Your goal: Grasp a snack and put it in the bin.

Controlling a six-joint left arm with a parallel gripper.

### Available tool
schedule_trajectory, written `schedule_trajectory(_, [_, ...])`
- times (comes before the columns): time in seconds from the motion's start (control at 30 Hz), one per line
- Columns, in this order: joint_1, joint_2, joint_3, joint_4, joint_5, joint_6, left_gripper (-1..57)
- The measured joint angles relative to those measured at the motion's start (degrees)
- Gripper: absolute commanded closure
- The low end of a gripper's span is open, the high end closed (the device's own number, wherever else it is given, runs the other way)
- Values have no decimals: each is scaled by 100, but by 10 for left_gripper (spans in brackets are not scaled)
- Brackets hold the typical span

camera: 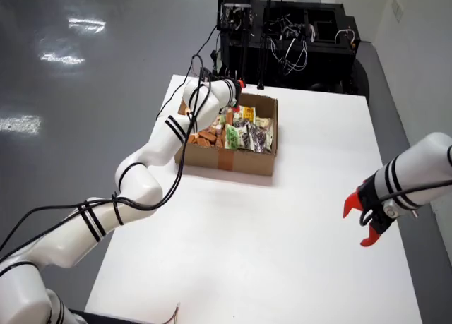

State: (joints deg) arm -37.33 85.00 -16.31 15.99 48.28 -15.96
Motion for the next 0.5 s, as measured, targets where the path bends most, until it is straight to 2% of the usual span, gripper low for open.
schedule_trajectory(0.17, [-62, 5, -26, -8, 176, 40, 258])
schedule_trajectory(0.5, [-411, 219, -359, 2, 1227, 190, 398])
